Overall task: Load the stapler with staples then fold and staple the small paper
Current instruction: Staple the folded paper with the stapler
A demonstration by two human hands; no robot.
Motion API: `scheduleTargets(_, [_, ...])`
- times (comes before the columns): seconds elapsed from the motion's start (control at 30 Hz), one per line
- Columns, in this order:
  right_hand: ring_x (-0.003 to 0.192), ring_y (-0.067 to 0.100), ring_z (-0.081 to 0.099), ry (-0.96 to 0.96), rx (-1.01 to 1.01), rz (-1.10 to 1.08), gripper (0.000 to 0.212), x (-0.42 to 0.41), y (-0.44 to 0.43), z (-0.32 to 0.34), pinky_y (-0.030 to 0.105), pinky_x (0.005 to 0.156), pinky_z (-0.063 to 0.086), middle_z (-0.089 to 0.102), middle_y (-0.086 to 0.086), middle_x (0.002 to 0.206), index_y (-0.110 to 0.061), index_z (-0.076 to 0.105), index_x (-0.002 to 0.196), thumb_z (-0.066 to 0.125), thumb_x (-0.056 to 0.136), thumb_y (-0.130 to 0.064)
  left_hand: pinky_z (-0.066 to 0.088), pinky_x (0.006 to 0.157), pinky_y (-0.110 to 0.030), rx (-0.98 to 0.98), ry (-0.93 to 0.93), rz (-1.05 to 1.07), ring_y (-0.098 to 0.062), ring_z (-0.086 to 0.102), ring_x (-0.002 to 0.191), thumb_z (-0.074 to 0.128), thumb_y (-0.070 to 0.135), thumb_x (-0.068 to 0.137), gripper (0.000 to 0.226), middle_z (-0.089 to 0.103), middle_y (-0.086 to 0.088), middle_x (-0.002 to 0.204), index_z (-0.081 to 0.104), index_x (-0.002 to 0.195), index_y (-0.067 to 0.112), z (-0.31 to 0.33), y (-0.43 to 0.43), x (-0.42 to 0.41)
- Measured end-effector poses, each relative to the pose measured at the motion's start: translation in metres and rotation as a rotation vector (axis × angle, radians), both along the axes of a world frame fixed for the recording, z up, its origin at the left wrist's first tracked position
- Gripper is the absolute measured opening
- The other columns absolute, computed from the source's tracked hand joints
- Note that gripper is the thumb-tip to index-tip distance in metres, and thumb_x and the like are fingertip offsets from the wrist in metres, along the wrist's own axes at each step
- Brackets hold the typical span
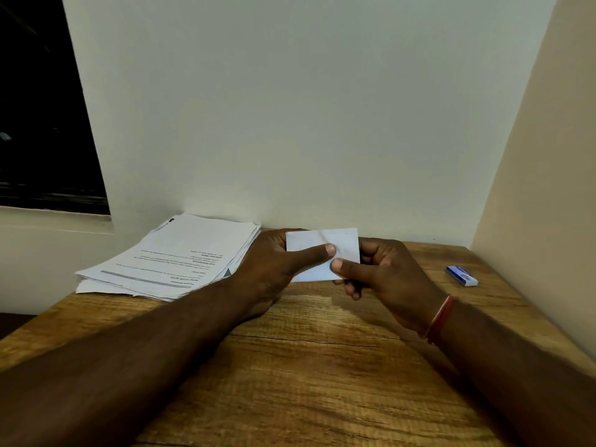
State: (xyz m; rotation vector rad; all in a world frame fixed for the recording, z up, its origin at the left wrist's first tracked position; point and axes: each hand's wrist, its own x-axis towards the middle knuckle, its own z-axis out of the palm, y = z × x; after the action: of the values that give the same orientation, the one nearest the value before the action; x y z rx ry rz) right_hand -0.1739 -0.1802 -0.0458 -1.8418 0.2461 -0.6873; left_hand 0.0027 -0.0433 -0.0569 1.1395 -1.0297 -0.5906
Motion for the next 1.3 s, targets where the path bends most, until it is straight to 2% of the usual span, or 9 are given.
scheduleTargets(0.33, [0.067, 0.022, 0.069, -0.035, 0.102, -0.083, 0.021, 0.007, 0.013, -0.01, 0.03, 0.059, 0.06, 0.082, 0.012, 0.093, -0.015, 0.082, 0.12, 0.077, 0.1, -0.019, 0.062, 0.11, -0.061, 0.06, -0.131, 0.105, -0.032, 0.081, 0.114, 0.095, 0.029, 0.091, 0.033, 0.087, -0.011, 0.113, 0.086, 0.116, 0.01, -0.002, -0.003, 0.011])
scheduleTargets(0.6, [0.074, 0.023, 0.075, -0.055, -0.038, -0.228, 0.014, 0.006, -0.001, -0.006, 0.035, 0.066, 0.061, 0.082, 0.008, 0.088, -0.011, 0.079, 0.102, 0.077, 0.101, -0.024, 0.064, 0.103, -0.061, 0.096, -0.249, 0.127, -0.023, 0.082, 0.11, 0.091, 0.029, 0.095, 0.025, 0.087, -0.003, 0.112, 0.088, 0.116, 0.015, -0.007, -0.006, 0.007])
scheduleTargets(0.73, [0.075, 0.028, 0.075, -0.004, -0.074, -0.226, 0.014, 0.007, -0.005, -0.006, 0.037, 0.067, 0.059, 0.081, 0.008, 0.09, -0.011, 0.08, 0.099, 0.075, 0.102, -0.024, 0.066, 0.099, -0.061, 0.044, -0.202, 0.184, -0.026, 0.082, 0.108, 0.088, 0.028, 0.098, 0.017, 0.087, -0.003, 0.11, 0.089, 0.11, 0.016, -0.007, -0.009, 0.01])
scheduleTargets(0.83, [0.068, 0.014, 0.069, 0.039, -0.097, -0.198, 0.014, 0.008, -0.003, -0.009, 0.029, 0.062, 0.057, 0.08, 0.005, 0.089, -0.013, 0.082, 0.099, 0.075, 0.102, -0.024, 0.066, 0.095, -0.057, 0.048, -0.227, 0.172, -0.026, 0.083, 0.108, 0.088, 0.027, 0.098, 0.016, 0.087, -0.003, 0.11, 0.089, 0.11, 0.016, -0.007, -0.009, 0.012])
scheduleTargets(0.9, [0.072, 0.015, 0.07, 0.015, -0.088, -0.191, 0.014, 0.009, 0.001, -0.01, 0.029, 0.061, 0.057, 0.081, 0.006, 0.091, -0.014, 0.082, 0.101, 0.076, 0.101, -0.027, 0.066, 0.094, -0.055, 0.076, -0.252, 0.179, -0.023, 0.083, 0.107, 0.089, 0.03, 0.097, 0.018, 0.087, -0.001, 0.109, 0.089, 0.11, 0.018, -0.005, -0.008, 0.014])
scheduleTargets(1.0, [0.082, 0.02, 0.078, -0.043, -0.051, -0.206, 0.01, 0.007, 0.004, -0.008, 0.027, 0.06, 0.06, 0.082, 0.008, 0.092, -0.016, 0.081, 0.104, 0.079, 0.099, -0.024, 0.065, 0.086, -0.04, 0.124, -0.332, 0.163, -0.017, 0.082, 0.104, 0.089, 0.033, 0.097, 0.018, 0.088, 0.002, 0.105, 0.09, 0.109, 0.019, -0.004, -0.006, 0.014])
scheduleTargets(1.07, [0.09, 0.022, 0.08, -0.047, -0.04, -0.215, 0.011, 0.007, 0.003, -0.006, 0.031, 0.063, 0.063, 0.083, 0.008, 0.094, -0.016, 0.081, 0.105, 0.08, 0.098, -0.024, 0.061, 0.078, -0.033, 0.146, -0.337, 0.151, -0.014, 0.082, 0.097, 0.089, 0.033, 0.097, 0.016, 0.087, 0.001, 0.1, 0.09, 0.105, 0.019, -0.006, -0.006, 0.013])
scheduleTargets(1.17, [0.094, 0.024, 0.08, -0.043, -0.05, -0.249, 0.007, 0.008, -0.001, -0.006, 0.051, 0.074, 0.067, 0.082, 0.007, 0.096, -0.017, 0.08, 0.103, 0.08, 0.099, -0.023, 0.06, 0.073, -0.027, 0.147, -0.3, 0.168, -0.008, 0.08, 0.09, 0.089, 0.033, 0.097, 0.017, 0.087, 0.0, 0.098, 0.088, 0.1, 0.017, -0.007, -0.008, 0.011])
scheduleTargets(1.3, [0.097, 0.025, 0.08, -0.083, 0.002, -0.29, 0.006, 0.011, -0.006, -0.007, 0.061, 0.087, 0.067, 0.082, 0.007, 0.097, -0.015, 0.077, 0.102, 0.076, 0.102, -0.021, 0.068, 0.085, -0.043, 0.132, -0.276, 0.223, -0.018, 0.083, 0.099, 0.092, 0.035, 0.094, 0.015, 0.087, 0.001, 0.102, 0.09, 0.098, 0.02, -0.006, -0.011, 0.017])
